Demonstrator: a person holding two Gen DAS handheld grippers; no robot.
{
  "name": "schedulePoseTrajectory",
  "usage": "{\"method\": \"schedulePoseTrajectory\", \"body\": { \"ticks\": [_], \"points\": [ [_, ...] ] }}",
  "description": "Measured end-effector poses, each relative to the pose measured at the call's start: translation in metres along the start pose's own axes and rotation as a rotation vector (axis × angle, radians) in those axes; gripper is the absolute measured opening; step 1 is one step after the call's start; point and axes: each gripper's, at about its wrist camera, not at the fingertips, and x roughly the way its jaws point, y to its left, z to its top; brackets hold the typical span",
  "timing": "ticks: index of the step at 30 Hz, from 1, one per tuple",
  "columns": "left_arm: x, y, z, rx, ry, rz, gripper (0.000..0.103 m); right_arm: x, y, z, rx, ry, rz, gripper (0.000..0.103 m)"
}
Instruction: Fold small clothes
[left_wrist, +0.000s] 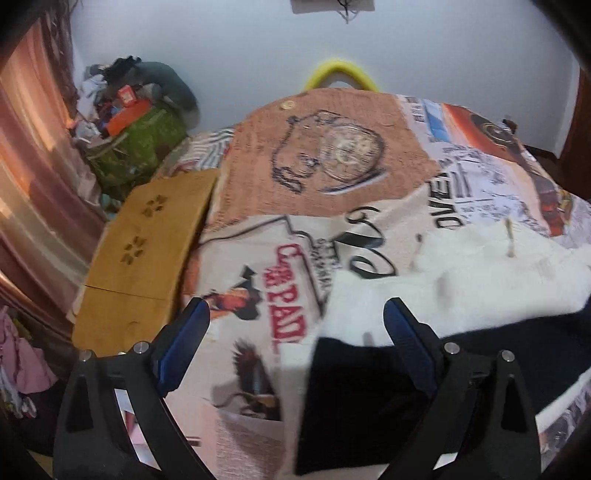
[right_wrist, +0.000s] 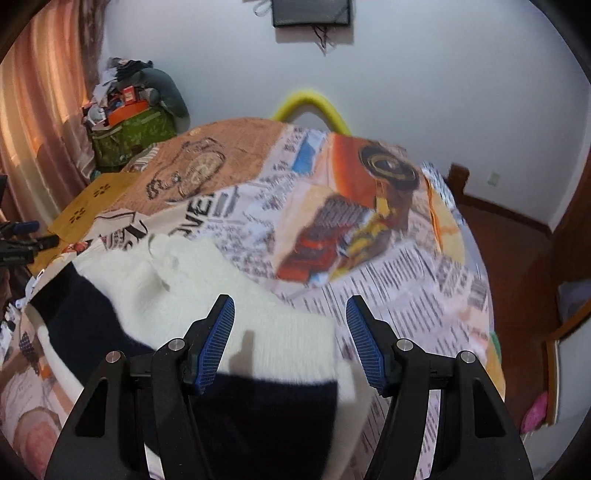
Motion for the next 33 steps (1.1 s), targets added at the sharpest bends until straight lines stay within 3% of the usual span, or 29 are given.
{"method": "schedulePoseTrajectory", "body": {
  "ticks": [2, 7, 10, 12, 15, 16, 17, 18, 23, 26, 28, 30, 33],
  "points": [
    [0.003, 0.009, -0.002, -0.024, 0.010, -0.011, 0.096, -0.001, -0.006, -0.006, 0.022, 0.008, 0.016, 0.059],
    [0.037, 0.024, -0.020, -0.132, 0.117, -0.126, 0.093, 0.007, -0.016, -0.013, 0.067, 0.038, 0.068, 0.059],
    [0.058, 0.018, -0.025, -0.150, 0.178, -0.164, 0.074, 0.019, -0.023, -0.013, 0.109, 0.059, 0.094, 0.059],
    [0.070, 0.011, -0.025, -0.150, 0.209, -0.196, 0.067, 0.025, -0.025, -0.012, 0.137, 0.068, 0.112, 0.057],
    [0.081, 0.002, -0.021, -0.155, 0.228, -0.221, 0.052, 0.032, -0.023, -0.009, 0.143, 0.091, 0.128, 0.036],
    [0.085, -0.001, -0.019, -0.163, 0.234, -0.234, 0.038, 0.033, -0.021, -0.009, 0.139, 0.096, 0.126, 0.027],
    [0.087, -0.002, -0.019, -0.169, 0.236, -0.248, 0.017, 0.034, -0.019, -0.008, 0.128, 0.098, 0.122, 0.022],
    [0.088, -0.002, -0.018, -0.176, 0.234, -0.252, 0.008, 0.034, -0.017, -0.007, 0.114, 0.091, 0.117, 0.011],
    [0.070, 0.008, -0.012, -0.181, 0.121, -0.158, 0.006, 0.017, -0.010, 0.004, 0.040, -0.012, 0.073, 0.009],
    [0.065, 0.018, -0.012, -0.196, 0.101, -0.118, 0.005, 0.013, -0.011, 0.013, 0.026, -0.052, 0.062, 0.008],
    [0.068, 0.022, -0.015, -0.194, 0.105, -0.085, 0.003, 0.018, -0.010, 0.016, 0.018, -0.052, 0.046, 0.008],
    [0.074, 0.025, -0.019, -0.179, 0.105, 0.032, 0.000, 0.027, -0.007, 0.015, -0.001, -0.036, 0.023, 0.008],
    [0.097, 0.039, -0.033, -0.228, 0.203, -0.004, 0.000, 0.046, -0.009, 0.010, 0.005, 0.033, -0.010, 0.008]
  ]
}}
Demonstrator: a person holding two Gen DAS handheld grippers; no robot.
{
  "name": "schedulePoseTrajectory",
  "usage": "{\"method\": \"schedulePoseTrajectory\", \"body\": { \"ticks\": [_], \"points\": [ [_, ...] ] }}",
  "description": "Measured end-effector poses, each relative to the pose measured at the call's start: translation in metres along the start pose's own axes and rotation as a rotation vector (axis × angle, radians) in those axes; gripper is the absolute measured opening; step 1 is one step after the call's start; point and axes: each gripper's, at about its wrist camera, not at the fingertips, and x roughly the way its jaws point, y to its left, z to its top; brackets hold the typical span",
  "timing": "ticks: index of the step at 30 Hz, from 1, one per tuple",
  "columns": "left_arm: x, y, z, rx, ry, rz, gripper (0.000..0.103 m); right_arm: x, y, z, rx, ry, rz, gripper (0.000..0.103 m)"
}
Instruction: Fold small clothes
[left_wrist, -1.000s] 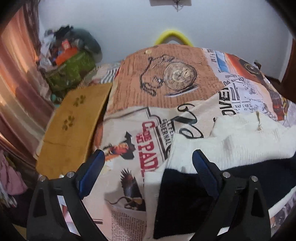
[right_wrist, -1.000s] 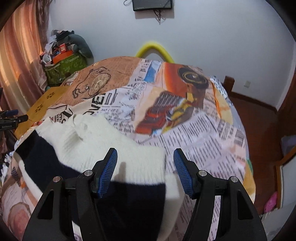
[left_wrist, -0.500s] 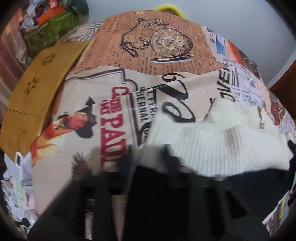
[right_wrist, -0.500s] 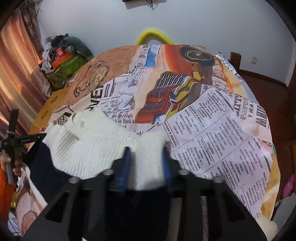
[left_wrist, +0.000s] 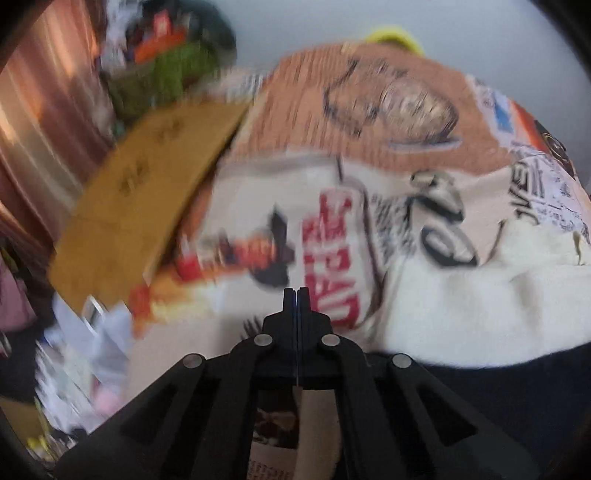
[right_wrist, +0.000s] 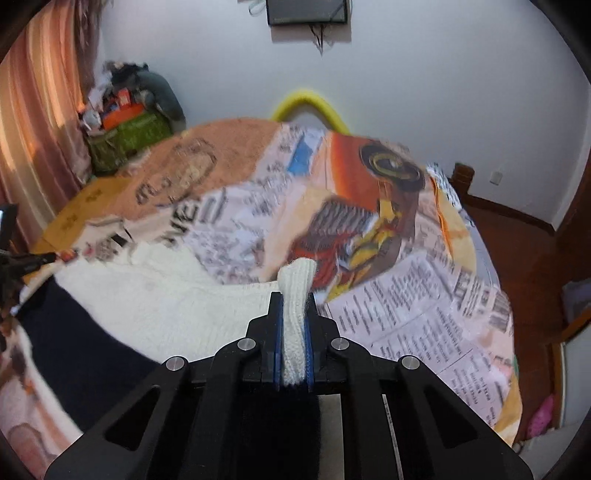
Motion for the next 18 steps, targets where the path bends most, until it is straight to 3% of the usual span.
{"method": "schedulePoseTrajectory", "body": {
  "ticks": [3, 6, 9, 12, 14, 18],
  "points": [
    [0.003, 0.008, -0.006, 0.005, 0.010, -0.023, 0.000, 0.010, -0.001, -0.007, -0.015, 0.057, -0.020, 0.009],
    [-0.009, 0.014, -0.008, 0.008, -0.016, -0.056, 0.001, 0.003, 0.000, -0.007, -0.026, 0.056, -0.025, 0.012],
    [-0.030, 0.020, -0.008, 0.003, -0.060, -0.066, 0.006, -0.013, 0.003, -0.002, -0.031, 0.035, -0.037, 0.026],
    [-0.052, 0.024, -0.009, -0.006, -0.093, -0.093, 0.024, -0.040, 0.008, 0.002, -0.030, -0.036, -0.029, 0.048],
    [-0.068, 0.025, -0.013, -0.007, -0.118, -0.105, 0.047, -0.057, 0.015, 0.005, -0.036, -0.075, -0.016, 0.053],
    [-0.097, 0.025, -0.024, 0.002, -0.167, -0.131, 0.058, -0.083, 0.028, 0.007, -0.041, -0.128, 0.029, 0.063]
  ]
}}
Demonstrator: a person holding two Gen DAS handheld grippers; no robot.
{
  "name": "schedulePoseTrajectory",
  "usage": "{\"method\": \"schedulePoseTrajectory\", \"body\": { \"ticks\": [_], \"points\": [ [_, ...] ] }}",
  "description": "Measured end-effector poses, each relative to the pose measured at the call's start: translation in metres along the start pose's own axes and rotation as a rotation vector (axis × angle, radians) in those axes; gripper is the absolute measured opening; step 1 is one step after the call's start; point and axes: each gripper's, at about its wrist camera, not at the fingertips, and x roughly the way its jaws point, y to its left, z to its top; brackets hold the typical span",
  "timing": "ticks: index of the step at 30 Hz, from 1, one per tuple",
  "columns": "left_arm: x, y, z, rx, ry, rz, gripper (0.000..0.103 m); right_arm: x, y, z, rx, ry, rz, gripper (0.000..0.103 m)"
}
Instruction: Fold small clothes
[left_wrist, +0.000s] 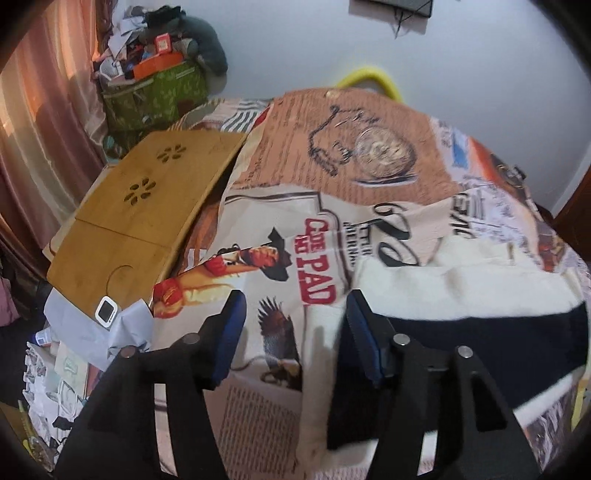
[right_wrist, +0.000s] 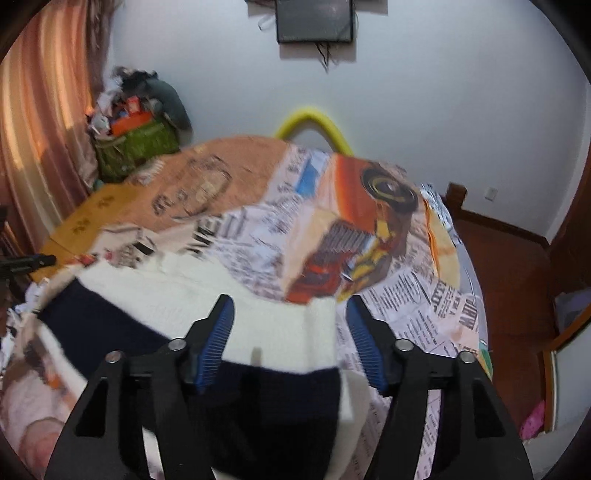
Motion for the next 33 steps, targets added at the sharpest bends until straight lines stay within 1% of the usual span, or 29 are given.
{"method": "schedulePoseTrajectory", "body": {
  "ticks": [3, 5, 7, 8, 10, 13, 16, 18, 22, 24, 27, 31, 33],
  "points": [
    [-0.020, -0.003, -0.010, 0.003, -0.016, -0.032, 0.070, -0.016, 0.014, 0.000, -0.012, -0.021, 0.039, 0.063],
    [-0.035, -0.005, -0.020, 0.001, -0.034, -0.042, 0.083, -0.023, 0.026, -0.002, -0.022, -0.030, 0.065, 0.063],
    [-0.044, -0.006, -0.030, -0.005, -0.033, -0.053, 0.090, -0.024, 0.034, -0.005, -0.029, -0.026, 0.085, 0.067],
    [-0.047, -0.007, -0.035, -0.012, -0.025, -0.063, 0.092, -0.025, 0.039, -0.008, -0.034, -0.023, 0.094, 0.067],
    [-0.049, -0.008, -0.047, -0.033, 0.007, -0.087, 0.093, -0.023, 0.050, -0.015, -0.049, -0.011, 0.106, 0.067],
    [-0.043, -0.009, -0.066, -0.086, 0.077, -0.156, 0.093, -0.014, 0.063, -0.028, -0.061, 0.024, 0.120, 0.067],
    [-0.035, -0.011, -0.084, -0.137, 0.129, -0.215, 0.093, 0.000, 0.074, -0.044, -0.069, 0.075, 0.139, 0.067],
    [-0.028, -0.012, -0.095, -0.167, 0.160, -0.241, 0.093, 0.011, 0.083, -0.057, -0.098, 0.118, 0.133, 0.067],
    [-0.006, -0.018, -0.107, -0.215, 0.248, -0.283, 0.093, 0.033, 0.093, -0.080, -0.140, 0.203, 0.120, 0.067],
    [0.006, -0.017, -0.110, -0.272, 0.285, -0.308, 0.093, 0.038, 0.095, -0.087, -0.141, 0.220, 0.123, 0.067],
    [0.025, -0.011, -0.115, -0.385, 0.345, -0.386, 0.093, 0.038, 0.090, -0.087, -0.116, 0.225, 0.145, 0.068],
    [0.036, -0.005, -0.106, -0.445, 0.326, -0.396, 0.093, 0.042, 0.087, -0.089, -0.086, 0.244, 0.174, 0.069],
    [0.046, -0.001, -0.100, -0.491, 0.322, -0.413, 0.093, 0.043, 0.087, -0.090, -0.081, 0.247, 0.181, 0.069]
  ]
}}
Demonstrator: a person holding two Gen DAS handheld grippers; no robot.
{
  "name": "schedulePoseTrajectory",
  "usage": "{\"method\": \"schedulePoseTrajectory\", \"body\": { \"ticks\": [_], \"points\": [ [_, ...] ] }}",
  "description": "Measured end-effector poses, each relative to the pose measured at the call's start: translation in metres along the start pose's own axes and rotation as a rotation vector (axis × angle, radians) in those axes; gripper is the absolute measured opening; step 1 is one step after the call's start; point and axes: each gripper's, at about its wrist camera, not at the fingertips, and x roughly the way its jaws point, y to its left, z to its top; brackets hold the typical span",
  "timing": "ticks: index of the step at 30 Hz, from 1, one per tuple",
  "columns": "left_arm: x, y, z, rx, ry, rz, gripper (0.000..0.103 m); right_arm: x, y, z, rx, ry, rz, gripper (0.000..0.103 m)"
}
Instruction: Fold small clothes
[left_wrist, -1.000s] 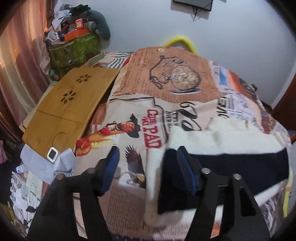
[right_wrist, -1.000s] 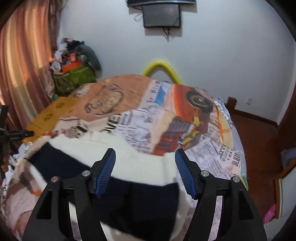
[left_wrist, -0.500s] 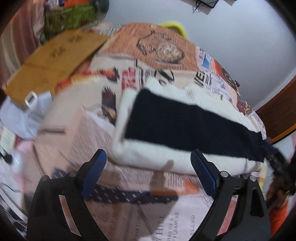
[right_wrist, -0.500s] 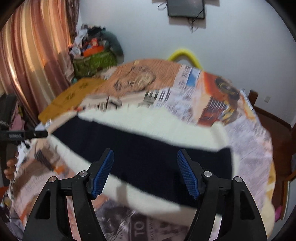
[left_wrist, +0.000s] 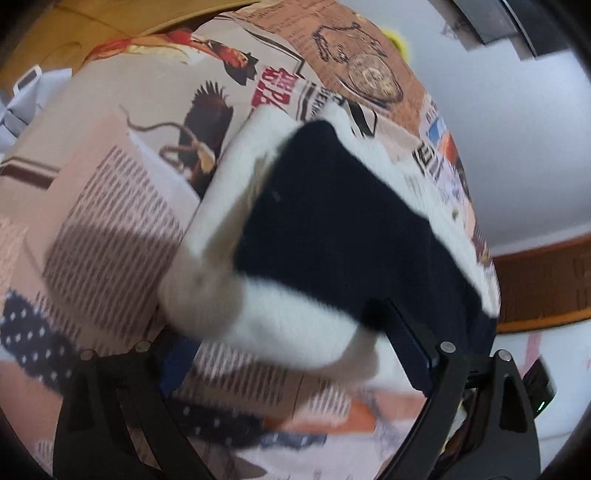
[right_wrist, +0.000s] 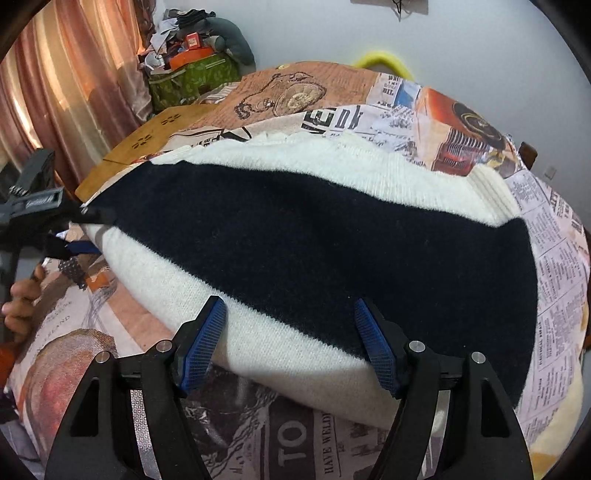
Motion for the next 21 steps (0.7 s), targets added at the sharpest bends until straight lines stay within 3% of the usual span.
{"method": "schedulePoseTrajectory", "body": {
  "ticks": [3, 4, 6, 8, 11, 17, 21],
  "points": [
    [0.006, 0.004, 0.015, -0.056, -0.021, -0.020, 0.091, 0.000, 0.000, -0.001, 0.006, 0.001, 0.008, 0.070],
    [0.007, 0.002, 0.019, -0.055, -0.038, -0.008, 0.085, 0.000, 0.000, -0.002, 0.007, 0.000, 0.009, 0.070],
    [0.009, -0.004, 0.023, -0.012, -0.057, 0.045, 0.064, -0.001, 0.000, -0.003, 0.009, 0.000, 0.012, 0.070],
    [0.008, -0.010, 0.025, 0.029, -0.077, 0.047, 0.036, -0.003, 0.001, -0.003, 0.009, -0.002, 0.015, 0.070],
    [-0.002, -0.018, 0.025, 0.066, -0.118, 0.071, 0.028, -0.009, 0.001, -0.004, 0.010, 0.001, 0.033, 0.070],
    [-0.044, -0.042, 0.037, 0.148, -0.233, 0.130, 0.024, -0.031, -0.011, -0.008, 0.022, -0.012, 0.071, 0.070],
    [-0.086, -0.071, 0.049, 0.188, -0.327, 0.121, 0.024, -0.051, -0.030, -0.013, 0.063, -0.051, 0.058, 0.070]
  ]
}}
